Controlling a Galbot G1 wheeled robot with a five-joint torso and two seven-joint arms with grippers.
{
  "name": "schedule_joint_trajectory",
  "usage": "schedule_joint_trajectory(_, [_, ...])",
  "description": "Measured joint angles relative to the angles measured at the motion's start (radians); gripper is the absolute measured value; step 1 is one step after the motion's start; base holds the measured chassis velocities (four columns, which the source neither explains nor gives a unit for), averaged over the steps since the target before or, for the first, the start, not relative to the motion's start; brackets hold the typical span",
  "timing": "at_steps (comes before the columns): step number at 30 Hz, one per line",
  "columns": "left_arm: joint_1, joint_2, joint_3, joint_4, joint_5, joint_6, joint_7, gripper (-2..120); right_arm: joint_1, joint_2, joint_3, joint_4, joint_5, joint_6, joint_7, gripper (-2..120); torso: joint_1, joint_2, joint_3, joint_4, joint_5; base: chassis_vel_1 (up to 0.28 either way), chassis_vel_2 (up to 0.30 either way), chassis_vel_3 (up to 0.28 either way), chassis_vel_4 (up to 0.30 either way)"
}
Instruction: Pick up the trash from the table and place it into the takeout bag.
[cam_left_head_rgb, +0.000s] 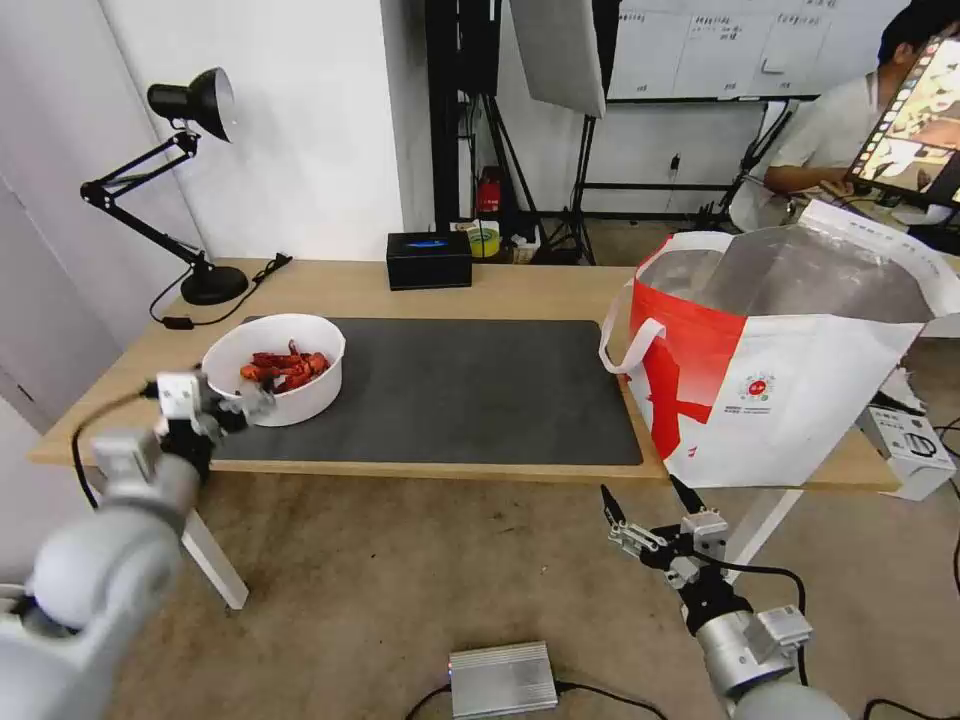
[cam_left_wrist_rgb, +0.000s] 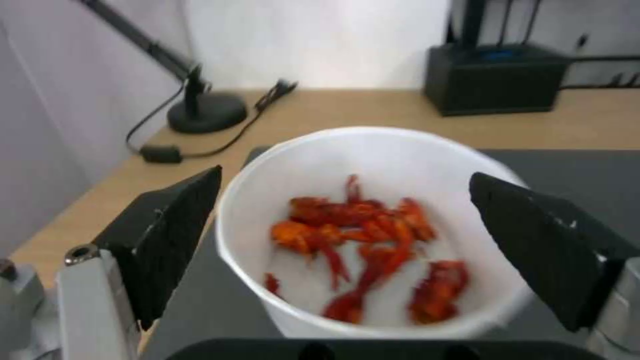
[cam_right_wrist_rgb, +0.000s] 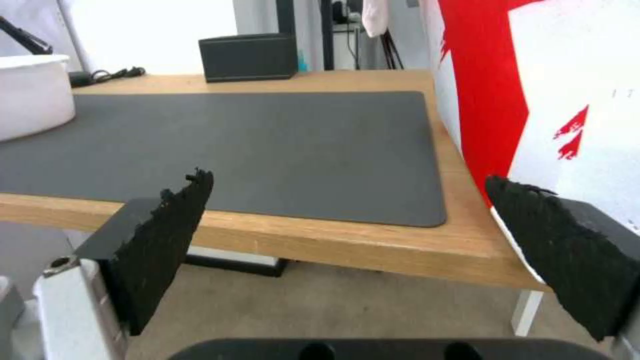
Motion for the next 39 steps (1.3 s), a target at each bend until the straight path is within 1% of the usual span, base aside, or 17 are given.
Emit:
schedule_joint_trajectory(1, [-0.053, 0.021, 0.030, 0.034, -0.047, 0.030, -0.024, 100, 0.000, 0.000, 0.000, 0.000, 0.000, 0.000, 0.000, 100, 0.000, 0.000, 0.000, 0.0000, 0.0005, 0.000, 0.000, 0.000, 0.000])
schedule_joint_trajectory(3, [-0.132, 0.046, 0.089, 0.092, -0.114, 0.080, -0.059, 100, 0.000, 0.000, 0.000, 0.000, 0.000, 0.000, 0.000, 100, 0.000, 0.000, 0.000, 0.0001, -0.0001, 0.000, 0.000, 0.000, 0.000])
schedule_joint_trajectory(4, [-0.132, 0.046, 0.089, 0.092, -0.114, 0.080, -0.059, 100, 0.000, 0.000, 0.000, 0.000, 0.000, 0.000, 0.000, 100, 0.000, 0.000, 0.000, 0.0001, -0.0001, 0.000, 0.000, 0.000, 0.000])
schedule_joint_trajectory(8, [-0.284, 0.073, 0.199, 0.210, -0.171, 0.167, -0.092, 100, 0.000, 0.000, 0.000, 0.001, 0.001, 0.000, 0.000, 100, 0.000, 0.000, 0.000, 0.0000, 0.0001, 0.000, 0.000, 0.000, 0.000])
schedule_joint_trajectory(9, [-0.284, 0.073, 0.199, 0.210, -0.171, 0.167, -0.092, 100, 0.000, 0.000, 0.000, 0.001, 0.001, 0.000, 0.000, 100, 0.000, 0.000, 0.000, 0.0000, 0.0001, 0.000, 0.000, 0.000, 0.000])
schedule_joint_trajectory(11, [-0.342, 0.082, 0.239, 0.255, -0.185, 0.200, -0.106, 100, 0.000, 0.000, 0.000, 0.001, 0.001, -0.001, 0.000, 100, 0.000, 0.000, 0.000, 0.0000, 0.0003, 0.000, 0.000, 0.000, 0.000])
schedule_joint_trajectory(12, [-0.342, 0.082, 0.239, 0.255, -0.185, 0.200, -0.106, 100, 0.000, 0.000, 0.000, 0.001, 0.001, -0.001, 0.000, 100, 0.000, 0.000, 0.000, 0.0000, 0.0003, 0.000, 0.000, 0.000, 0.000])
schedule_joint_trajectory(15, [-0.413, 0.088, 0.290, 0.317, -0.220, 0.237, -0.144, 100, 0.000, 0.000, 0.000, 0.001, 0.001, -0.001, 0.000, 100, 0.000, 0.000, 0.000, 0.0000, 0.0003, 0.000, 0.000, 0.000, 0.000])
schedule_joint_trajectory(16, [-0.413, 0.088, 0.290, 0.317, -0.220, 0.237, -0.144, 100, 0.000, 0.000, 0.000, 0.001, 0.001, -0.001, 0.000, 100, 0.000, 0.000, 0.000, 0.0000, 0.0003, 0.000, 0.000, 0.000, 0.000])
schedule_joint_trajectory(18, [-0.437, 0.087, 0.310, 0.340, -0.248, 0.245, -0.168, 100, 0.000, 0.000, 0.000, 0.001, 0.001, -0.001, 0.000, 100, 0.000, 0.000, 0.000, 0.0000, 0.0003, 0.000, 0.000, 0.000, 0.000])
schedule_joint_trajectory(23, [-0.445, 0.082, 0.317, 0.356, -0.282, 0.264, -0.179, 100, 0.000, 0.000, 0.000, 0.001, 0.001, -0.001, 0.000, 100, 0.000, 0.000, 0.000, 0.0000, 0.0003, 0.000, 0.000, 0.000, 0.000])
schedule_joint_trajectory(24, [-0.452, 0.079, 0.319, 0.371, -0.317, 0.277, -0.192, 100, 0.000, 0.000, 0.000, 0.001, 0.001, -0.001, 0.000, 100, 0.000, 0.000, 0.000, 0.0000, 0.0003, 0.000, 0.000, 0.000, 0.000])
schedule_joint_trajectory(25, [-0.452, 0.079, 0.319, 0.371, -0.317, 0.277, -0.192, 100, 0.000, 0.000, 0.000, 0.001, 0.001, -0.001, 0.000, 100, 0.000, 0.000, 0.000, 0.0000, 0.0003, 0.000, 0.000, 0.000, 0.000])
schedule_joint_trajectory(28, [-0.457, 0.076, 0.315, 0.384, -0.376, 0.300, -0.214, 100, 0.000, 0.000, 0.000, 0.001, 0.001, -0.001, 0.000, 100, 0.000, 0.000, 0.000, 0.0001, 0.0003, 0.000, 0.000, 0.000, 0.000])
schedule_joint_trajectory(31, [-0.457, 0.074, 0.312, 0.386, -0.395, 0.304, -0.221, 100, 0.000, 0.000, 0.000, 0.001, 0.001, -0.001, 0.000, 100, 0.000, 0.000, 0.000, 0.0001, 0.0004, 0.000, 0.000, 0.000, 0.000])
schedule_joint_trajectory(39, [-0.482, 0.065, 0.317, 0.395, -0.466, 0.305, -0.268, 99, 0.000, 0.000, 0.000, 0.001, 0.001, -0.001, 0.000, 100, 0.000, 0.000, 0.000, 0.0000, 0.0003, 0.000, 0.000, 0.000, 0.000])
